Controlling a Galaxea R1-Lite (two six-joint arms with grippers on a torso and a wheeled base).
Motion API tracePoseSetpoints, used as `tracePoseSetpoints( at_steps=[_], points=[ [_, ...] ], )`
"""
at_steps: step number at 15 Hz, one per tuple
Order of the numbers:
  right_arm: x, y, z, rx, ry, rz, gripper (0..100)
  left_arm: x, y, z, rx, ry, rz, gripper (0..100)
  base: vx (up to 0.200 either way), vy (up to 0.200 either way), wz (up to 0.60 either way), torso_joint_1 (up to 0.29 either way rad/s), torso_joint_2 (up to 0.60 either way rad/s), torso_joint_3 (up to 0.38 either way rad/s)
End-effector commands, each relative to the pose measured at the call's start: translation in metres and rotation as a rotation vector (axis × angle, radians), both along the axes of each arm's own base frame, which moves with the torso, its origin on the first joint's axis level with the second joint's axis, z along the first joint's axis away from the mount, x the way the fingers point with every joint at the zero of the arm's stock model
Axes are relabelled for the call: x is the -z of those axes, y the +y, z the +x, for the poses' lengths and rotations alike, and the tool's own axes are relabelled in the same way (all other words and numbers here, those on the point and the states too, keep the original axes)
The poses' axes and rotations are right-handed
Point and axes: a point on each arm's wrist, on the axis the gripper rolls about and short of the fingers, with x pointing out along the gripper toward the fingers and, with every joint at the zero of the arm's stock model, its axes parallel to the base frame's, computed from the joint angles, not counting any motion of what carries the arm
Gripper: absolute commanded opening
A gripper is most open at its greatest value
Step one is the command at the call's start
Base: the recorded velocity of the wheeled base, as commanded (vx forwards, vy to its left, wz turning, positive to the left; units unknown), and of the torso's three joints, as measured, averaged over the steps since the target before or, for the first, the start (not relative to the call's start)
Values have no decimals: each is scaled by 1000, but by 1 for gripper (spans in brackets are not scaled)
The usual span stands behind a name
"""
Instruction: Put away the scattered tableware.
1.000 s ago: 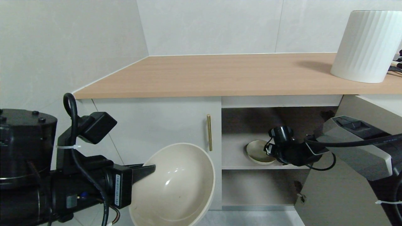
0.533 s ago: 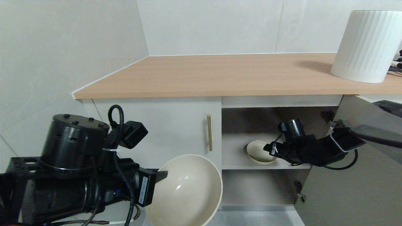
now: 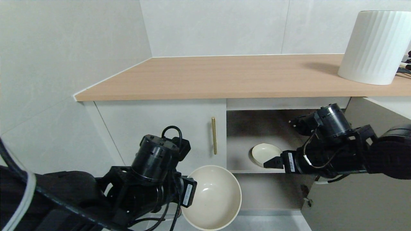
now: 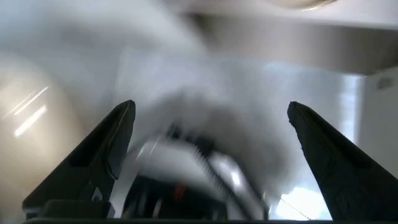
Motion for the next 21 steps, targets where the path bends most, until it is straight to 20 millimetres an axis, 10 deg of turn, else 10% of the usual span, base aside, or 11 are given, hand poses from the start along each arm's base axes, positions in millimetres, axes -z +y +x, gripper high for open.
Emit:
tracePoseSetpoints(
  at_steps=[1,16,17,21],
  points=[
    [-24,3,-26,-81,-47,37,100,20,-13,-4,36,46,47,0,0,0,0,0,0,0],
    [49,69,-34,-298,114,-117,100,12,-24,-21,72,24,23,0,0,0,0,0,0,0],
    [49,70,-34,-295,114,-114,0,12,-23,-21,72,25,24,0,0,0,0,0,0,0],
    [49,71,-34,-296,109,-107,0,13,-24,-21,75,26,25,0,0,0,0,0,0,0]
  ],
)
